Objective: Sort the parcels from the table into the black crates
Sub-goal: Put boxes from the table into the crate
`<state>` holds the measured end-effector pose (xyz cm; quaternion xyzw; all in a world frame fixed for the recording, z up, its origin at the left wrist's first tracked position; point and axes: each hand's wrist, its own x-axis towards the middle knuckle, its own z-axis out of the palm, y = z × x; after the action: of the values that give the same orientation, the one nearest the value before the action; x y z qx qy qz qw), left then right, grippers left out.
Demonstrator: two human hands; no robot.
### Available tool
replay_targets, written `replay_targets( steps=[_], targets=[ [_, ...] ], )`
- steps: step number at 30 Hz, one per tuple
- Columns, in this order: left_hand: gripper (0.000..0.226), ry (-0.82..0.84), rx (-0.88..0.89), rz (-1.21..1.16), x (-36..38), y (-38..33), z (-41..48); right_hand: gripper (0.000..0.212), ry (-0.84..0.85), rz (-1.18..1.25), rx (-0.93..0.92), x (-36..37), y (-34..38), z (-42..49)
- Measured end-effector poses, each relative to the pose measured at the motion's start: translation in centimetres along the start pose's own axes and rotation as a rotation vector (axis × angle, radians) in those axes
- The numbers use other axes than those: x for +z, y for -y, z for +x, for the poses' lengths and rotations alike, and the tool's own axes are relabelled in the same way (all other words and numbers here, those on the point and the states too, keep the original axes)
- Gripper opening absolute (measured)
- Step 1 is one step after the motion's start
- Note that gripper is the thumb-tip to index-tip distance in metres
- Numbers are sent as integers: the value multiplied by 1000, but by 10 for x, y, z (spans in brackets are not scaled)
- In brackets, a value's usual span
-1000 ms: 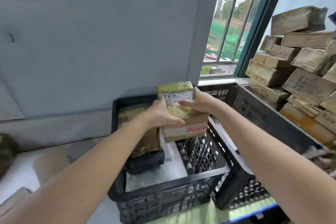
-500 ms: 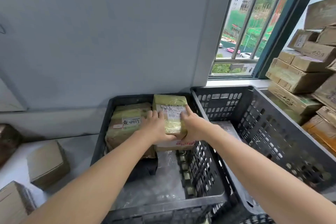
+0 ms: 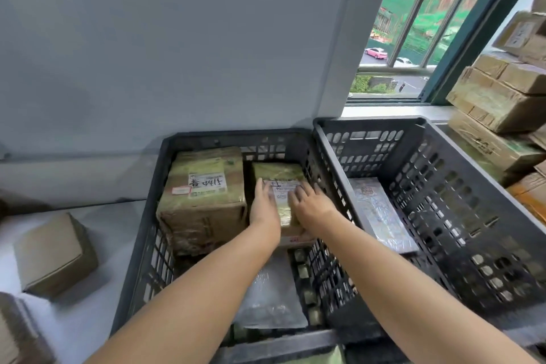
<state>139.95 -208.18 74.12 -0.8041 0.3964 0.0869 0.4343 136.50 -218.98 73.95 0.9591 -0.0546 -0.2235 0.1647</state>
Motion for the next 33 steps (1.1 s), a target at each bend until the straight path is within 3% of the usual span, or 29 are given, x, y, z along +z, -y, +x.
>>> replay_targets(
  steps=[3,7,13,18,26,28,31,33],
  targets=[
    [83,2,-45,-27,6,0,9,114,33,5,-22,-1,-1,9],
    [90,0,-75,-61,19,-9,18,108,72,37,19,16,11,22],
    [94,22,-25,128,10,-13,23,123,91,-105,19,19,4,24],
    [97,8,-61,122,22,-7,25,120,34,-136,14,24,3,21],
    [99,10,-49,106,13,-5,23,112,88,-143,60,21,12,22],
    [102,-26,-66,61,5,6,13,117,61,-179,50,9,10,13],
    [105,-139,-100,-32,-2,26,-7,102,-15,-158,33,-4,1,-3],
    [105,-210,-102,-170,-5,37,-21,105,-81,-109,29,-13,-6,-13]
  ],
)
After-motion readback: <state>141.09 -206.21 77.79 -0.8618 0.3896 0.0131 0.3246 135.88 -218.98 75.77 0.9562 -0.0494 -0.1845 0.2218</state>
